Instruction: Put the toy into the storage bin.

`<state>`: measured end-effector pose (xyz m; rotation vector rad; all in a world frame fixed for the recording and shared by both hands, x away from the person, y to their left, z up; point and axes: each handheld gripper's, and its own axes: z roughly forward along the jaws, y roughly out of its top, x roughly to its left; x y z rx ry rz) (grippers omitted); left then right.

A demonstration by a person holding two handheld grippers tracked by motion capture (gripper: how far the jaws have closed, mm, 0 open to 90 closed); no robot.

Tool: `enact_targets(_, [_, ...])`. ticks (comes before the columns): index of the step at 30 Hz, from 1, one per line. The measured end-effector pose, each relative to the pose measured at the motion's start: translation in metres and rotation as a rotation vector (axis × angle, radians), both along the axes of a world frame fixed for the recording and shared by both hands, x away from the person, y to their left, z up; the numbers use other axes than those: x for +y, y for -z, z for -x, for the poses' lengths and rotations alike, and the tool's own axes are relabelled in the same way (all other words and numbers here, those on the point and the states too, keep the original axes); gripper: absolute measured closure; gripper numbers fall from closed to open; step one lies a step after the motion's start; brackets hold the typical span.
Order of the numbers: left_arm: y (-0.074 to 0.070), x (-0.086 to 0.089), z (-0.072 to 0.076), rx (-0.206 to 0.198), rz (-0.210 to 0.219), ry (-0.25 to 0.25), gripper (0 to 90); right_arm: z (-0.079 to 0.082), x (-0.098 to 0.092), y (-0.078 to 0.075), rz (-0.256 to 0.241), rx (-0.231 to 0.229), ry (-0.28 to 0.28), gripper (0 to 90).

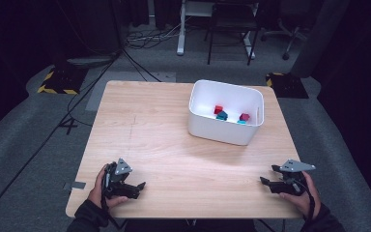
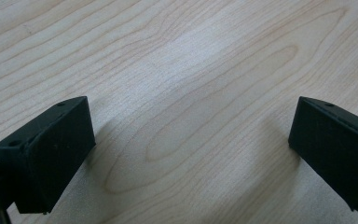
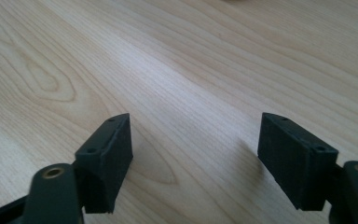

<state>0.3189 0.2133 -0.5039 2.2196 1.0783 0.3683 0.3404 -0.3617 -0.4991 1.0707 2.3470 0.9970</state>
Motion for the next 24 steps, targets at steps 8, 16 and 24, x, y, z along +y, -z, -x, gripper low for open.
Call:
enact_targets(8, [-0.0002,0.0002,-0.0003,-0.004,-0.004,0.000,0.4,0.0062,-0.0115,0.0036,-0.048,0.002,0.034,26.9])
enact_targets(16, [0.0007,-0.0007,0.0008,-0.005,0.005,-0.009,0.6,0.0063,-0.0118,0.0037,-0.034,-0.007,0.032,26.0])
enact_targets(24, [0.0006,-0.0002,0.0031,-0.008,0.004,-0.018,0.7,0.0057,-0.0114,0.0037,-0.040,-0.001,0.039,25.9])
